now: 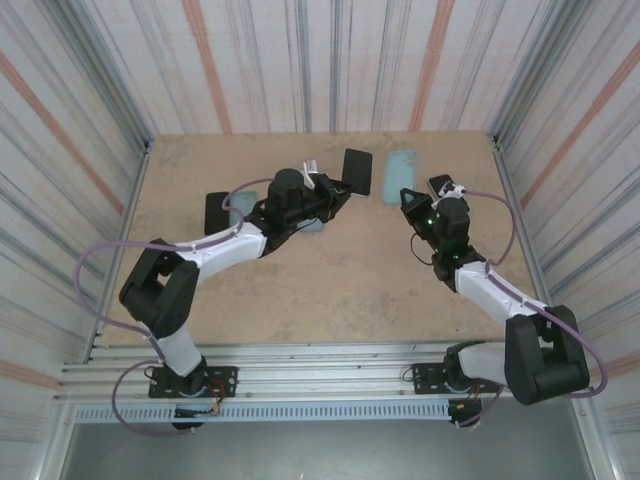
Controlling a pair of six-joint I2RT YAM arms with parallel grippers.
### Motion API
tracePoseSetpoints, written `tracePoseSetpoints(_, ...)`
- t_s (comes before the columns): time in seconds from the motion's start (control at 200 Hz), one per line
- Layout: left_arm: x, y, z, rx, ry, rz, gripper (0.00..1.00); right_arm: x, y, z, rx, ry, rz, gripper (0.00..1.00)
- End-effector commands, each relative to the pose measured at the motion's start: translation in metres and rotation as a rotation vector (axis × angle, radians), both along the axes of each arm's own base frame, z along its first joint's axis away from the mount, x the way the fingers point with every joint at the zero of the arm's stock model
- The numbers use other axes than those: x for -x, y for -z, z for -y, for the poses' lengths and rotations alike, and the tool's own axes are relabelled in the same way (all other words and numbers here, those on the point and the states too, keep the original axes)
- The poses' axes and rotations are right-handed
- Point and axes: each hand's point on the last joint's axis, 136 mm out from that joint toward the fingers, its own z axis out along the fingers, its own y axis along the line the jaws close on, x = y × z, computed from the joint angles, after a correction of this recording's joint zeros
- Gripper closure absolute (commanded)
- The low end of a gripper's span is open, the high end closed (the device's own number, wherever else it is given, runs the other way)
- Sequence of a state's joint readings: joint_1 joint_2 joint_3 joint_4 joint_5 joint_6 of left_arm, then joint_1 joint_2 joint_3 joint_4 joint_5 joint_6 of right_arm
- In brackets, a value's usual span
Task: Take the phone out of the phone case
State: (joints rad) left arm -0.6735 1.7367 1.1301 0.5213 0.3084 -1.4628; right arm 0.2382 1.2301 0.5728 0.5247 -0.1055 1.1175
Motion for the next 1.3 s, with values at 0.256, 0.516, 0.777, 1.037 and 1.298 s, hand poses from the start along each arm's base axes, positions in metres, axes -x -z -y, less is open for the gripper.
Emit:
tracePoseSetpoints(0.256,-0.036,0.058,0.009,-0.037,-0.049,-0.019,0.99,-0.007,0.025,-0.011,-0.064,-0.093,-0.06,0.97)
tracePoseSetpoints(0.516,-0.053,0.097,0.008,-0.067,-0.09,-0.071,0.99,-0.013,0.042,-0.013,-0.06,-0.1,-0.104,0.97)
tracePoseSetpoints(0.777,-0.064,0.128,0.011,-0.054,-0.104,-0.13,0.99,-0.019,0.056,-0.016,-0.105,-0.097,-0.153,0.97)
tracePoseSetpoints(1.037,-0.069,0.143,0.012,-0.058,-0.104,-0.162,0.98,-0.024,0.066,-0.018,-0.112,-0.096,-0.181,0.96)
tracePoseSetpoints(1.298,-0.071,0.155,0.012,-0.06,-0.098,-0.186,0.94,-0.028,0.075,-0.021,-0.118,-0.105,-0.199,0.96)
